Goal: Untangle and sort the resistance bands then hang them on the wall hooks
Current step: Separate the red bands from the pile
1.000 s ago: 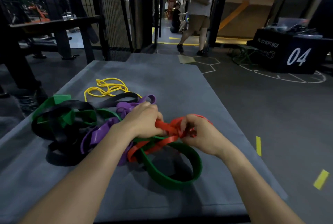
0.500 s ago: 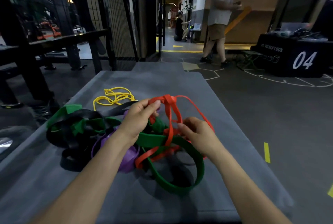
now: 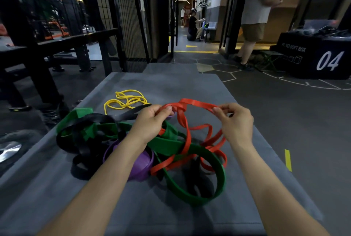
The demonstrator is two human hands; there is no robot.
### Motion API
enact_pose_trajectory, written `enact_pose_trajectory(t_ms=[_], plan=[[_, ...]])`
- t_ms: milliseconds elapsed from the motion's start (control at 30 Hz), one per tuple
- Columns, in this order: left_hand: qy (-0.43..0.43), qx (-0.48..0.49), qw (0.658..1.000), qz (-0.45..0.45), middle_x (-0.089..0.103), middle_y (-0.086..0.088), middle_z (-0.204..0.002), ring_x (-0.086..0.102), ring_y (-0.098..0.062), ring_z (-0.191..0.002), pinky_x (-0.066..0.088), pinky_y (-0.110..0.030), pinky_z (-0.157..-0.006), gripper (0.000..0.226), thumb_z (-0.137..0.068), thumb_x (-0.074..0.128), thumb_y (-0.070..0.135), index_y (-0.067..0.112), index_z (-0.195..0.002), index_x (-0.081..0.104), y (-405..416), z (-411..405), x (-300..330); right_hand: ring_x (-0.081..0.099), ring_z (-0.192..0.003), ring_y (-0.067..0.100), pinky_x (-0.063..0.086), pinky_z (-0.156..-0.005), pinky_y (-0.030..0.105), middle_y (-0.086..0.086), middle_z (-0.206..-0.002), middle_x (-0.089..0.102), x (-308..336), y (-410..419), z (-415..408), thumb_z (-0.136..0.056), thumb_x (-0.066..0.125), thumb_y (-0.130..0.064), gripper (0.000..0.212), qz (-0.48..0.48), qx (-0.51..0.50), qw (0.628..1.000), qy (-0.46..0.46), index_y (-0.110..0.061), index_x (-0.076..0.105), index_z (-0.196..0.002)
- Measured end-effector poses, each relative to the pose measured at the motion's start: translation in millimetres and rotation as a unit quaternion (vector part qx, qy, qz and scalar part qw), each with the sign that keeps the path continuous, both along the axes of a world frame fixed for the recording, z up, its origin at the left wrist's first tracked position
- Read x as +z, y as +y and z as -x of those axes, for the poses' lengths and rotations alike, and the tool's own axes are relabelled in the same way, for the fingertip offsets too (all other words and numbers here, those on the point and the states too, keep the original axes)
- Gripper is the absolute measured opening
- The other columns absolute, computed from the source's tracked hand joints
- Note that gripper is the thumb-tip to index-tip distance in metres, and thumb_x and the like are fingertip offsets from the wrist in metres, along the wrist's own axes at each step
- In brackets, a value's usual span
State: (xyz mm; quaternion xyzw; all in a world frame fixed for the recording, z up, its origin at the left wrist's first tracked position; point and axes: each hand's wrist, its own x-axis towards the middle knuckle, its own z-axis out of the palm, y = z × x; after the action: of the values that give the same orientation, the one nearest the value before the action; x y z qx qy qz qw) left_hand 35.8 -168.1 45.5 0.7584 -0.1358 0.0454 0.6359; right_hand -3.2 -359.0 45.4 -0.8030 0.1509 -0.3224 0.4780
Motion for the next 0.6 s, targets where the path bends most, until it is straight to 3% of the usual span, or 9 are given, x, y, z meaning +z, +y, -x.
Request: enact_pose_trajectory(t_ms=[133,233,300,367,433,533,600], plan=[[0.006,0.024,1.000,-0.010,0.065,0.010,-0.083,0.055,-0.001,-0.079,0.041,-0.023,-0.071,0.019,-0.093,0.051,0.026,0.022,-0.080,0.065,5.6,-3.9,-3.3,0.051,-0.058,0.004,0.038,-0.053,0.017,-0.005,-0.064,0.059,0.5,-5.5,-0.4,-0.081,0.070,-0.028,0.014,-0.023,-0.008,1.000,-0.010,-0.016,0.068,-0.074],[0.017,0.007,1.000,0.017,0.061,0.018,-0.062,0.052,0.004,-0.063,0.038,-0.017,-0.064,0.018,-0.093,0.051,0.023,0.014,-0.088,0.066,5.2,-1.7,-0.7,0.053,-0.062,0.009,0.039,-0.059,0.024,-0.003,-0.070,0.060,-0.2,-15.3,-1.0,-0.082,0.069,-0.027,0.013,-0.021,-0.060,0.998,-0.012,-0.015,0.069,-0.077],[0.030,-0.007,0.998,0.057,0.063,0.016,-0.067,0.054,0.005,-0.062,0.039,-0.016,-0.064,0.015,-0.093,0.052,0.019,0.014,-0.087,0.065,2.7,0.6,0.4,0.055,-0.070,0.016,0.038,-0.065,0.027,0.000,-0.075,0.061,-2.0,-21.8,0.5,-0.082,0.069,-0.028,0.015,0.007,-0.082,0.997,0.010,-0.012,0.070,-0.081],[0.032,-0.011,0.995,0.089,0.065,0.014,-0.066,0.054,0.008,-0.055,0.039,-0.010,-0.059,0.017,-0.094,0.051,0.017,0.018,-0.082,0.063,0.2,3.1,0.6,0.056,-0.073,0.020,0.039,-0.066,0.028,0.003,-0.074,0.060,-7.6,-23.2,-0.7,-0.083,0.069,-0.026,0.017,0.044,-0.072,0.994,0.066,-0.009,0.071,-0.085],[0.030,-0.010,0.995,0.092,0.060,0.017,-0.050,0.051,0.009,-0.045,0.037,-0.006,-0.054,0.020,-0.095,0.048,0.017,0.018,-0.080,0.061,-1.9,5.0,2.0,0.061,-0.078,0.024,0.048,-0.070,0.032,0.006,-0.078,0.062,-13.5,-17.9,-4.5,-0.084,0.067,-0.022,0.016,0.047,-0.044,0.993,0.103,-0.008,0.070,-0.090],[0.025,-0.004,0.998,0.063,0.061,0.019,-0.056,0.055,0.014,-0.055,0.039,-0.014,-0.067,0.021,-0.095,0.049,0.021,0.021,-0.079,0.062,-5.6,3.8,2.0,0.062,-0.087,0.028,0.049,-0.077,0.035,0.009,-0.097,0.057,-11.2,0.1,-7.8,-0.082,0.067,-0.015,0.018,0.026,-0.020,0.997,0.070,-0.007,0.060,-0.097],[0.029,0.000,0.998,0.057,0.059,0.019,-0.056,0.055,0.015,-0.053,0.038,-0.012,-0.064,0.021,-0.095,0.048,0.022,0.022,-0.079,0.061,-7.3,3.4,2.2,0.059,-0.083,0.026,0.042,-0.072,0.030,0.007,-0.093,0.057,-4.5,18.1,-4.0,-0.082,0.067,-0.017,0.016,0.058,-0.003,0.998,0.035,-0.012,0.054,-0.088]])
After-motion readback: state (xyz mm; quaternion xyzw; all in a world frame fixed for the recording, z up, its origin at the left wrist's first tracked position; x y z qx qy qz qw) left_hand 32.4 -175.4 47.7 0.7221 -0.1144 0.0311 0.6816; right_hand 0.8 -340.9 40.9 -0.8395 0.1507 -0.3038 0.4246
